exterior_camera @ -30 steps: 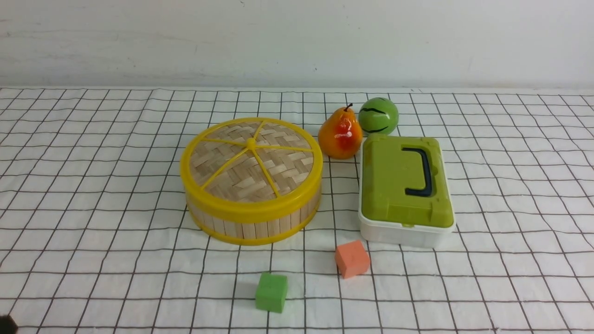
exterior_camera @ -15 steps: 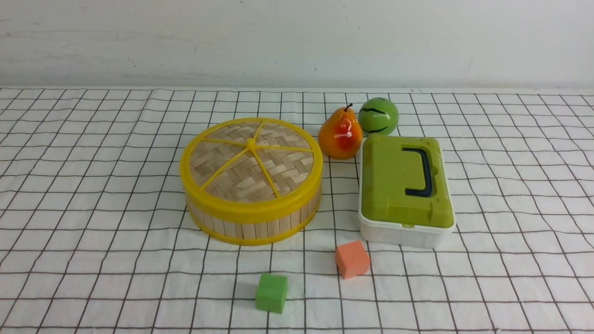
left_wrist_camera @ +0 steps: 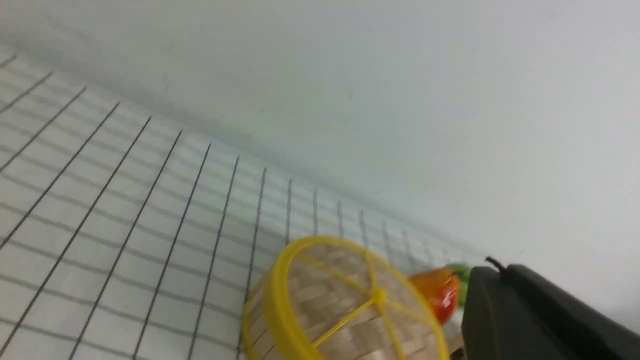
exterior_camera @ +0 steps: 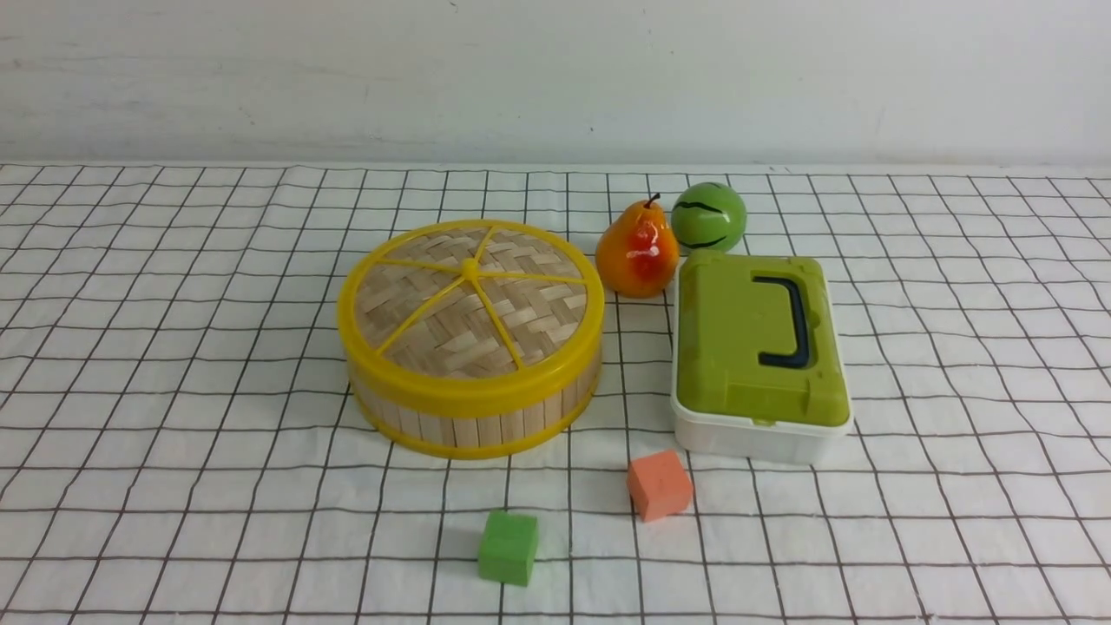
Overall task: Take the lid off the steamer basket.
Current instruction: Use the left arm to lift the lid of the steamer
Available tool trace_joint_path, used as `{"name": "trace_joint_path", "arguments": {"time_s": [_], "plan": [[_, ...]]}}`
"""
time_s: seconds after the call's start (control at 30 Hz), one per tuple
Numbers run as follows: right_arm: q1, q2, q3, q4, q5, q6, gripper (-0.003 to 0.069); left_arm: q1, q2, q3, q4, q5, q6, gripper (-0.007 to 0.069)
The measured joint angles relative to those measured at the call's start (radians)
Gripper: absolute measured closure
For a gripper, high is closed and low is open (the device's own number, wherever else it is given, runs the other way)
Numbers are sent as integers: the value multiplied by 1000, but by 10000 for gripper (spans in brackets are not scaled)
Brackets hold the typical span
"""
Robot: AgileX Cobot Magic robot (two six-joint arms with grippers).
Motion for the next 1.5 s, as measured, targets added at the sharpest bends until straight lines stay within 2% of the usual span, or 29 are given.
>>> {"name": "trace_joint_path", "arguments": {"time_s": [0.07, 0.23, 0.3, 0.33, 0.4, 0.57, 0.63, 0.67, 0.73, 0.77, 0.8, 0.83, 0.87, 0.9, 1.0, 1.1, 1.23, 1.43, 1.5], "plan": [[0, 0, 0, 0, 0, 0, 419, -3, 77, -39, -10, 29, 38, 636], [0, 0, 0, 0, 0, 0, 419, -90, 406, -344, -167, 254, 316, 636], [0, 0, 0, 0, 0, 0, 419, -115, 485, -437, -205, 329, 369, 636], [0, 0, 0, 0, 0, 0, 419, -120, 520, -461, -211, 347, 385, 636], [0, 0, 0, 0, 0, 0, 419, -160, 677, -641, -211, 462, 410, 636], [0, 0, 0, 0, 0, 0, 419, -204, 878, -862, -114, 570, 367, 633], [0, 0, 0, 0, 0, 0, 419, -236, 1019, -998, 2, 630, 304, 587], [0, 0, 0, 0, 0, 0, 419, -239, 1019, -1007, 11, 635, 300, 587], [0, 0, 0, 0, 0, 0, 419, -270, 1156, -1130, 111, 685, 265, 480], [0, 0, 0, 0, 0, 0, 419, -276, 1166, -1138, 123, 688, 262, 462], [0, 0, 0, 0, 0, 0, 419, -296, 1239, -1198, 161, 710, 257, 394], [0, 0, 0, 0, 0, 0, 419, -299, 1256, -1204, 164, 713, 255, 375], [0, 0, 0, 0, 0, 0, 419, -318, 1320, -1260, 186, 728, 248, 306], [0, 0, 0, 0, 0, 0, 419, -325, 1354, -1283, 190, 734, 242, 272], [0, 0, 0, 0, 0, 0, 419, -334, 1422, -1321, 194, 741, 206, 221], [0, 0, 0, 0, 0, 0, 419, -332, 1451, -1328, 221, 745, 169, 218], [0, 0, 0, 0, 0, 0, 419, -331, 1468, -1332, 274, 742, 127, 255], [0, 0, 0, 0, 0, 0, 419, -331, 1499, -1332, 279, 734, 124, 359], [0, 0, 0, 0, 0, 0, 419, -331, 1499, -1334, 288, 733, 124, 442]]}}
